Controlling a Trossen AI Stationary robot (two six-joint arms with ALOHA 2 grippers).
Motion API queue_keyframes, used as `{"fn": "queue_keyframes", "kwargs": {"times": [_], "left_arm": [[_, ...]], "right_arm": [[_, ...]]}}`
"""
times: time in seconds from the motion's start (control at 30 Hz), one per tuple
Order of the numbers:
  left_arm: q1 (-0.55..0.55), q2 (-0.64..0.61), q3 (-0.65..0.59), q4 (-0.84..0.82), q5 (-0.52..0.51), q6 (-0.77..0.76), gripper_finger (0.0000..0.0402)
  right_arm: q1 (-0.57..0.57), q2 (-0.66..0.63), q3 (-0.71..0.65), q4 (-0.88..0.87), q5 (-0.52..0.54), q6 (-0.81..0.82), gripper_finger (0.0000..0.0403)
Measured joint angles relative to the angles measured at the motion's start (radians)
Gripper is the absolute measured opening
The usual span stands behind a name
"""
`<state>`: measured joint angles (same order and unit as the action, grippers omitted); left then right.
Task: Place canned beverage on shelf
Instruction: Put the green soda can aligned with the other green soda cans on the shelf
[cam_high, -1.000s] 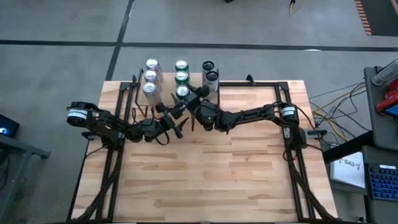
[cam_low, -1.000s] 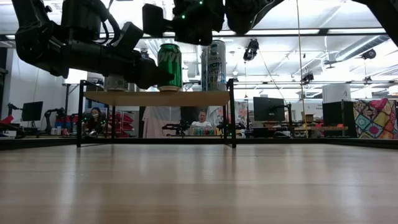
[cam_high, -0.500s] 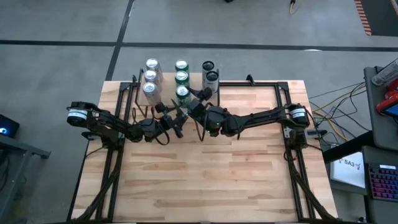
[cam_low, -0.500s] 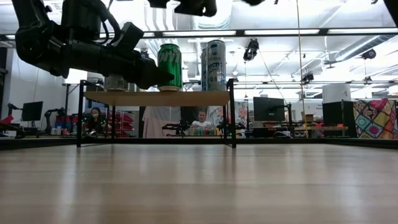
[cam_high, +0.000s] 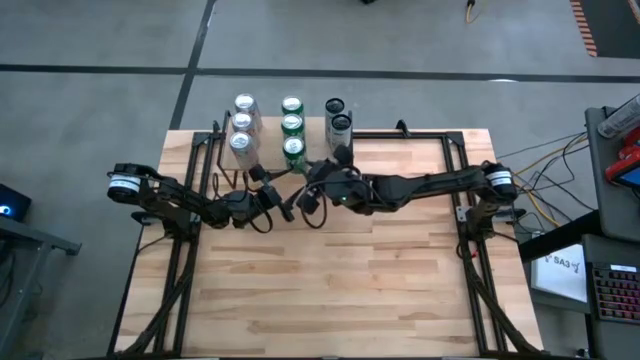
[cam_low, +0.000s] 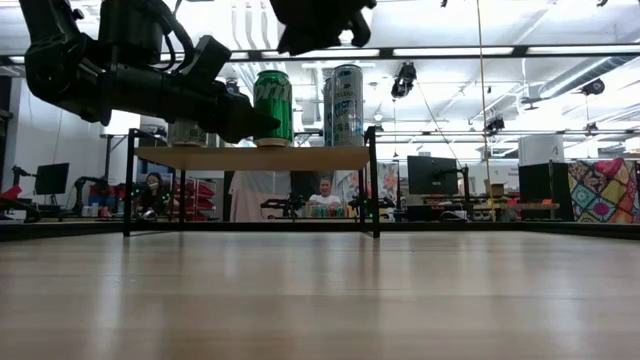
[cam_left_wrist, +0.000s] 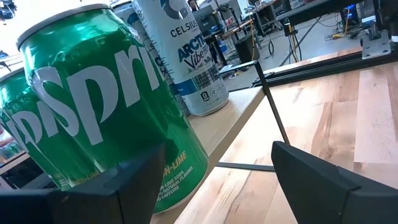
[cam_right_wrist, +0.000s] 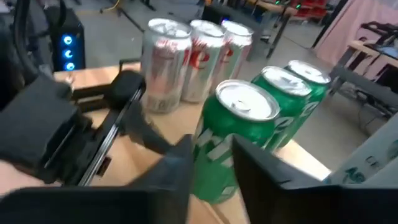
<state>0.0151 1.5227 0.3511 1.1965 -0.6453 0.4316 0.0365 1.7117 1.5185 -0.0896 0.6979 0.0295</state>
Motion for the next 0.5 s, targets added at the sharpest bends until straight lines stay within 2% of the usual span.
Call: {"fn": "queue_keyframes", "kwargs": {"times": [0.1, 0.5], "left_arm": [[0.001, 0.000, 0.000, 0.000, 0.000, 0.000, 0.0278], [0.001, 0.000, 0.000, 0.000, 0.000, 0.000, 0.0278]], "right_arm": [[-0.002, 0.018, 0.000, -0.006, -0.009, -0.018, 0.0024], [-0.039, 0.023, -0.002, -0.025, -0.026, -0.003, 0.0009]]}}
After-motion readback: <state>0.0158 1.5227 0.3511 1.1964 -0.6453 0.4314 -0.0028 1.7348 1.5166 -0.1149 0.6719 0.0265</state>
